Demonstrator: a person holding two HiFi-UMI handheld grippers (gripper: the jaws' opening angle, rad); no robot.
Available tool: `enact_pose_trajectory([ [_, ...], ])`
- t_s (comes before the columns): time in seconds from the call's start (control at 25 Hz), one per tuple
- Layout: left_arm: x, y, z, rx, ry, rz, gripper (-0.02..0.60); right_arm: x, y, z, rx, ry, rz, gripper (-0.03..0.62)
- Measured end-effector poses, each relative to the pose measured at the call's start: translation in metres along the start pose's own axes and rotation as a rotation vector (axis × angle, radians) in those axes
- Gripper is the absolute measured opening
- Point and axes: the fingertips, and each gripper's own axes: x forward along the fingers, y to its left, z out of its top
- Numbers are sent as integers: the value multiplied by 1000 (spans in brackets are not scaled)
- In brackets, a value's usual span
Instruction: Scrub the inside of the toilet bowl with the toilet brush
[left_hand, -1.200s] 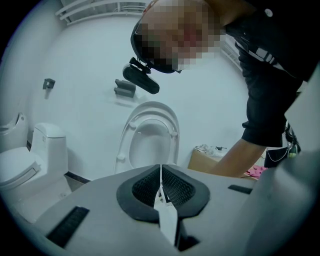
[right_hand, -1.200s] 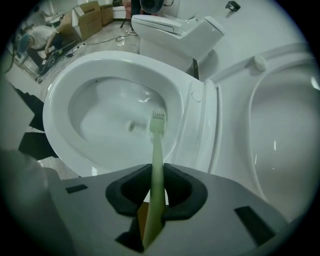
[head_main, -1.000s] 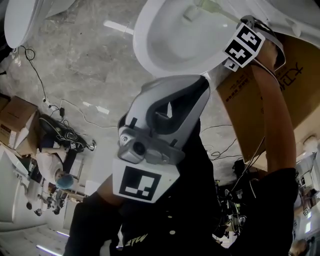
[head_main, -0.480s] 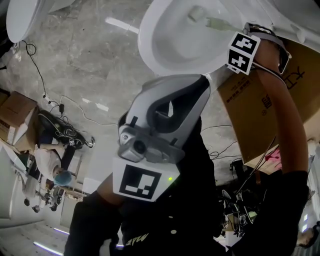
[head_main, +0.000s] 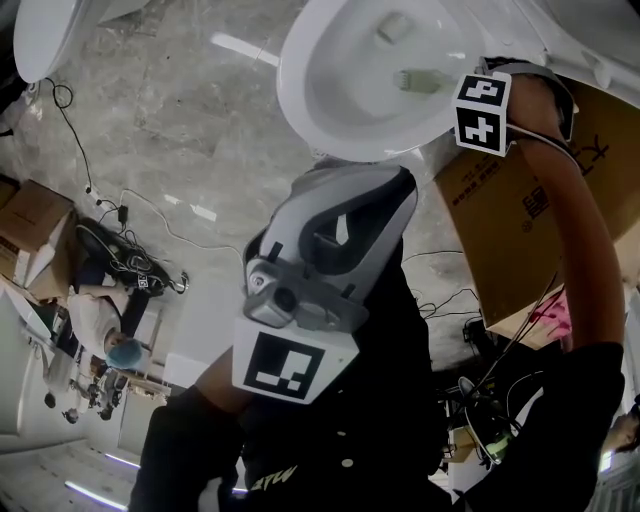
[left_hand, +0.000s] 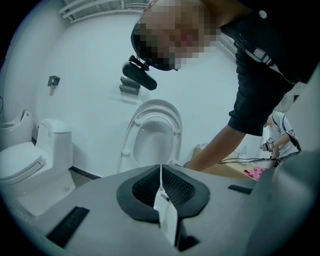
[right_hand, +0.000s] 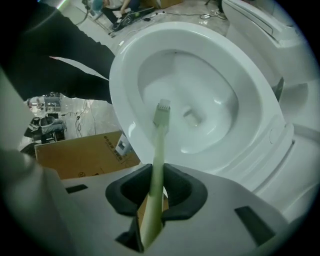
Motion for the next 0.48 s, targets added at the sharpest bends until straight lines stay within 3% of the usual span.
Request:
enact_pose_trajectory([
  [0.2,-4,-5,-10,-25,31,-2,35,-5,14,26,-113,-59,50,89],
  [0.48,-3,-7,-12,-34,33,3,35,-8,19,54,-177,-114,79,89],
])
